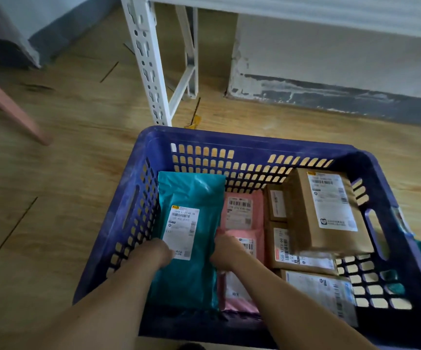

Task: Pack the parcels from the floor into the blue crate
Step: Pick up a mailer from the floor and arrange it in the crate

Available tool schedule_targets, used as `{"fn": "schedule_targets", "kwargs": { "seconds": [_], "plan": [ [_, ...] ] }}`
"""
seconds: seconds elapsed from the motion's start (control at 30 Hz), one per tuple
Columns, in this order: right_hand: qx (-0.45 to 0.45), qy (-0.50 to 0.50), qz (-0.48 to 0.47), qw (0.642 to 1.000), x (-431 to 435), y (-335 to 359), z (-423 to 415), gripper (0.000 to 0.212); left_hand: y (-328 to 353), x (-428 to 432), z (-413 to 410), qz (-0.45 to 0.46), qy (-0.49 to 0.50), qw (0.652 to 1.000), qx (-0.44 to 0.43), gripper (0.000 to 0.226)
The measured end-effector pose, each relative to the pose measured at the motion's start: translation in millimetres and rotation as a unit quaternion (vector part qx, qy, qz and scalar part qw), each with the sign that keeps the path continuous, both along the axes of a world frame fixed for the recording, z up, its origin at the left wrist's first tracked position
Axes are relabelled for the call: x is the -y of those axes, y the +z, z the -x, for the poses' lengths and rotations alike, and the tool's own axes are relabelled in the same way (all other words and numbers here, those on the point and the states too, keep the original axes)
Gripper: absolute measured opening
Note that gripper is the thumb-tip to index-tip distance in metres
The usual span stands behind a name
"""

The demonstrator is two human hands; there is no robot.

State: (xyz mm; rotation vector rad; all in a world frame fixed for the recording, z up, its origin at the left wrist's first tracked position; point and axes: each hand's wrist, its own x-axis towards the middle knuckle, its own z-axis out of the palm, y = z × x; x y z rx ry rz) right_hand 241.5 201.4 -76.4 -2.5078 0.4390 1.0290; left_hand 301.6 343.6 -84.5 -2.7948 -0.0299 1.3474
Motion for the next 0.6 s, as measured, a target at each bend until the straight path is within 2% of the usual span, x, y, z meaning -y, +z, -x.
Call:
{"fn": "schedule_targets", "kwargs": {
  "seconds": [0.07,0.17,0.27,0.37,0.47,0.6],
  "plan": [
    [0.073,-0.028,0.047,0.996,-1,2,0,0.029,-3,1,2,-0.011,-0.068,0.996,0.056,0.08],
    [0.169,0.027,0.082,0.982,1,2,-5,0.04,-2,8,-1,0.025,-0.159,0.976,0.145,0.091],
    [0.116,0.11,0.051,0.986,-1,-8,-5,0.06,-1,19,2,0.092,-0.22,0.967,0.092,0.094],
    [0.034,0.174,0.048,0.983,1,-19,-3,0.078,-4,22,5,0.079,-0.233,0.969,-0.014,0.098],
    [0.004,0.2,0.046,0.979,6,-23,-4,0.081,-4,26,3,0.063,-0.224,0.971,-0.053,0.101],
    [-0.028,0.211,0.038,0.976,13,-31,-2,0.084,-7,32,0,0.048,-0.231,0.97,-0.063,0.098]
  ]
}}
